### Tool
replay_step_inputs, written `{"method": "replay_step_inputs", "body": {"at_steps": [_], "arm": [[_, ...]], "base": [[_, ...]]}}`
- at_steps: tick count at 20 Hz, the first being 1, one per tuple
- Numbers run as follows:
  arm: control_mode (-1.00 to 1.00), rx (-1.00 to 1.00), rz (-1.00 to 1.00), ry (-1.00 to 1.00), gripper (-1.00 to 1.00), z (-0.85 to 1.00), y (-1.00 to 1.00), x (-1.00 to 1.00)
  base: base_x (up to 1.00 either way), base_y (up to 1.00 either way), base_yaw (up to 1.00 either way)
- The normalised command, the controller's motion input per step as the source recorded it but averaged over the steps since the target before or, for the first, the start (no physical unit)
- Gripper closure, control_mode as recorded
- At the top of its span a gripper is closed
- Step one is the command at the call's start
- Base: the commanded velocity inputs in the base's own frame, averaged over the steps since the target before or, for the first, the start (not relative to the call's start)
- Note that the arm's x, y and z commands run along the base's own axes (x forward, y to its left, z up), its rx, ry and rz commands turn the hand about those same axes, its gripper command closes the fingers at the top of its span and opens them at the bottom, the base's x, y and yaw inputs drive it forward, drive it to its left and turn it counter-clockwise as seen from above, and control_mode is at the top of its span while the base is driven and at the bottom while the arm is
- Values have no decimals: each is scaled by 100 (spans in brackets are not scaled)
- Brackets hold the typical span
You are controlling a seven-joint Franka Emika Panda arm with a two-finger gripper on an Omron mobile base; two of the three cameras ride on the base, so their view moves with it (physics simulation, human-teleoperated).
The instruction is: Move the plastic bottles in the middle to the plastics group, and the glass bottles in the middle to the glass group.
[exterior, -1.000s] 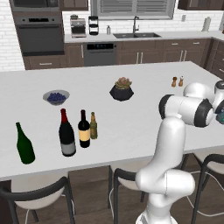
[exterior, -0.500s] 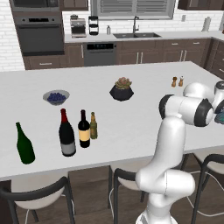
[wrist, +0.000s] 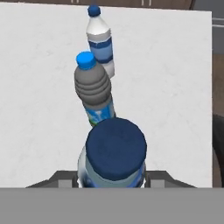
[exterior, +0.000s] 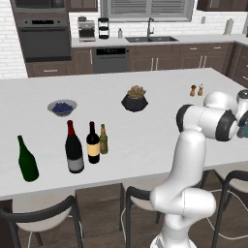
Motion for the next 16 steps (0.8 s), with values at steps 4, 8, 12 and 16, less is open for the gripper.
{"method": "replay_step_inputs", "body": {"at_steps": [4,8,12,16], "arm": [[-100,0,0,4,100,0,4,0],[-100,0,0,0,100,-3,0,12],[-100,0,0,0,100,-30,0,21],[-100,0,0,0,100,-49,0,17]], "base": [[0,0,0],[0,0,0],[0,0,0],[0,0,0]]}}
